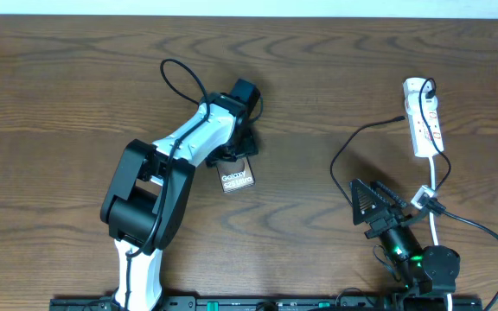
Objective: Plug charger to phone and switch on socket
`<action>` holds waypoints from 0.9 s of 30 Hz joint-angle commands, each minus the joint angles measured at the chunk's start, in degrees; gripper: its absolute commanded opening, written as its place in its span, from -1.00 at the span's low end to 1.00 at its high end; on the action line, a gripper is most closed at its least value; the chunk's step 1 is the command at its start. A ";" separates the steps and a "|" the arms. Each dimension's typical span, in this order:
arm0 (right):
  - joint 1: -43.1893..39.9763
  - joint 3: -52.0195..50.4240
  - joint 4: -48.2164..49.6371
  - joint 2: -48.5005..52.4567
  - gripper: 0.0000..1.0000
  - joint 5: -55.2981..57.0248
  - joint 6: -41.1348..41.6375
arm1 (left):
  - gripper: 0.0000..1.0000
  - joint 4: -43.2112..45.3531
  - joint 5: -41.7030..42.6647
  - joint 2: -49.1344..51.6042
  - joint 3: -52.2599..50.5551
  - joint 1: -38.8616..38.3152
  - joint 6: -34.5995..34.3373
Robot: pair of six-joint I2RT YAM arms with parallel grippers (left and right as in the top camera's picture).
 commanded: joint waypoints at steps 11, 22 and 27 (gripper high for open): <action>0.07 -0.09 -0.24 -0.31 0.99 -0.31 -0.66 | 0.28 -4.70 8.07 4.07 -7.34 2.34 5.57; 0.07 -0.07 -0.24 -0.31 0.98 -0.31 -0.66 | 0.28 -4.28 20.59 2.60 -7.34 2.34 13.60; 0.07 -0.09 -0.24 -0.31 0.99 -0.31 -0.66 | 0.28 -3.63 26.34 2.60 -7.34 2.34 17.03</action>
